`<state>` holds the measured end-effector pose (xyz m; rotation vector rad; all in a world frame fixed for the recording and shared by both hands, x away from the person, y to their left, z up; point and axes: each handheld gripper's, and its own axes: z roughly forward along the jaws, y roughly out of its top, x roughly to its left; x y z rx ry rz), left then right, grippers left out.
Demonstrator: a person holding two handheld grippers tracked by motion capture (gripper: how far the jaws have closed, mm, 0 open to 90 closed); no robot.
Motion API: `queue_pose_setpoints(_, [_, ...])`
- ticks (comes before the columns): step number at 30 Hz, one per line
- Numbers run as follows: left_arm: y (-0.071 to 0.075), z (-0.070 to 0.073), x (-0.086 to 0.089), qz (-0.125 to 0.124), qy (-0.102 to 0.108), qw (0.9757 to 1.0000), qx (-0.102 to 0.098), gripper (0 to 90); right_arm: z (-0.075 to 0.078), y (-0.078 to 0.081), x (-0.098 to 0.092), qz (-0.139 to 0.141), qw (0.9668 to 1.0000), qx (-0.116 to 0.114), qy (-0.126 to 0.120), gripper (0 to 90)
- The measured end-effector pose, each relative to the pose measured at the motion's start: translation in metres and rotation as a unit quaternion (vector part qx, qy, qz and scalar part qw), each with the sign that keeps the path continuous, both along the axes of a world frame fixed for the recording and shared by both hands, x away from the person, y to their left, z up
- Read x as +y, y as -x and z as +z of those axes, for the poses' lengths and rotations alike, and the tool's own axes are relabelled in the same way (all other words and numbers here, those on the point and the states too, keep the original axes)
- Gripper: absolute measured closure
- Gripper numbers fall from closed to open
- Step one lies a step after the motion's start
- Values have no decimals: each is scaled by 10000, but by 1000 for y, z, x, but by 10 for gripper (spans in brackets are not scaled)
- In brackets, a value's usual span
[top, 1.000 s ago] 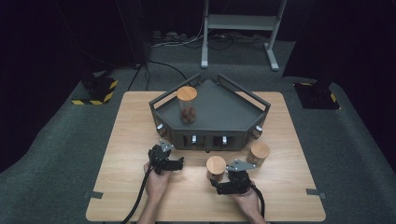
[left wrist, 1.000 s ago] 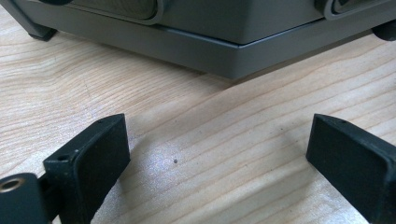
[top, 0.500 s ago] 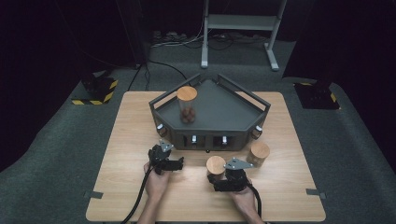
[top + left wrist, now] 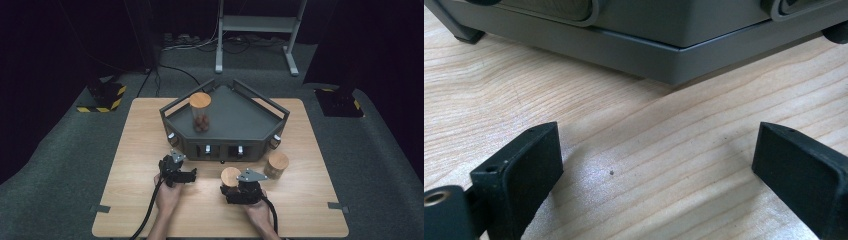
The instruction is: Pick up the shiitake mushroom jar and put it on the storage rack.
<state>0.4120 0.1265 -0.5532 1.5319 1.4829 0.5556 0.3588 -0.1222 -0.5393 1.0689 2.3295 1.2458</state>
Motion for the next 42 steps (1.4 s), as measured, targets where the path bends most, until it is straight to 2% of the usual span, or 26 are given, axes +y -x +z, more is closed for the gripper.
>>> queue_pose_setpoints(5, [0,0,0,0,2,10000,1,57,0,2,3,-28,9998,-144,107,236])
queue_pose_setpoints(20, [0,0,0,-1,-1,10000,3,57,5,7,4,-37,9990,-367,258,255])
queue_pose_setpoints(42, [0,0,0,-12,-6,10000,5,55,40,2,-1,-6,9988,-447,189,255])
